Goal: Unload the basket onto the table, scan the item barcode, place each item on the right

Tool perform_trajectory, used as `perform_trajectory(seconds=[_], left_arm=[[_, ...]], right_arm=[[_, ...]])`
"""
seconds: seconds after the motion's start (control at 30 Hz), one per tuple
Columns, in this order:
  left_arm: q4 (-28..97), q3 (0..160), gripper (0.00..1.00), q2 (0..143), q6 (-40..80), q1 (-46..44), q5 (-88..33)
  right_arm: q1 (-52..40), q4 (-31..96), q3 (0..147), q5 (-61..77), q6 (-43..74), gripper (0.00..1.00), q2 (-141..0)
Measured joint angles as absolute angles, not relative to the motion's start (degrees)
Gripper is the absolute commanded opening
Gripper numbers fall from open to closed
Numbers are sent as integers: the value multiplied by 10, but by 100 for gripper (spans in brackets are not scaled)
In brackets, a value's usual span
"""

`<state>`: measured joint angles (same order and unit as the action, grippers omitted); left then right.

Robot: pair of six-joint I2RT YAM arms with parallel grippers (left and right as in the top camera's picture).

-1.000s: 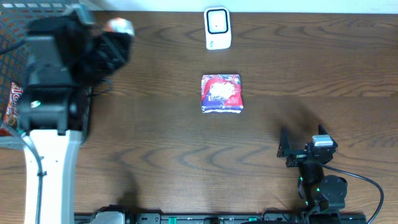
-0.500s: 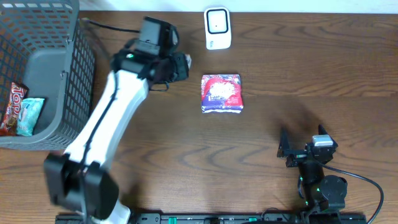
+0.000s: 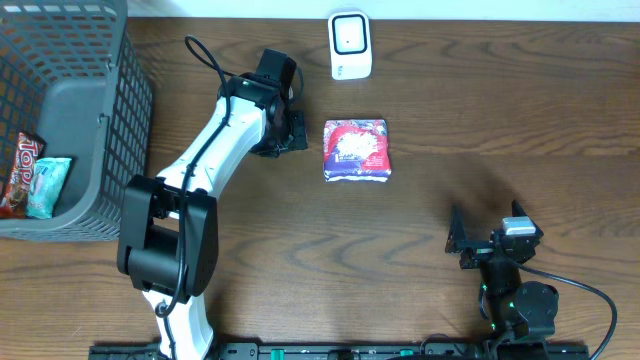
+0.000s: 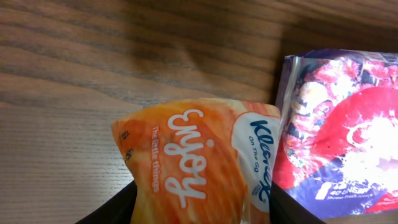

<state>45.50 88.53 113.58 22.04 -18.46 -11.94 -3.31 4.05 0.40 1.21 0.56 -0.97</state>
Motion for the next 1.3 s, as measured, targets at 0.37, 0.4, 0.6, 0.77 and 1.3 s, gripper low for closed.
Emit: perform_trajectory(seconds=[0.37, 0.4, 0.6, 0.77, 1.3], left_arm=[[459, 885, 87, 1136, 222, -185, -216], [459, 885, 98, 1136, 221, -185, -221], [460, 891, 98, 1133, 206, -185, -231], [460, 905, 98, 1094, 203, -184, -229], [514, 928, 98, 857, 194, -170, -163]], right_arm=[[-33, 41, 4, 12, 6, 99, -10], [-33, 41, 4, 12, 6, 99, -10], [-33, 41, 4, 12, 6, 99, -10], [-33, 41, 4, 12, 6, 99, -10], [-33, 41, 4, 12, 6, 99, -10]])
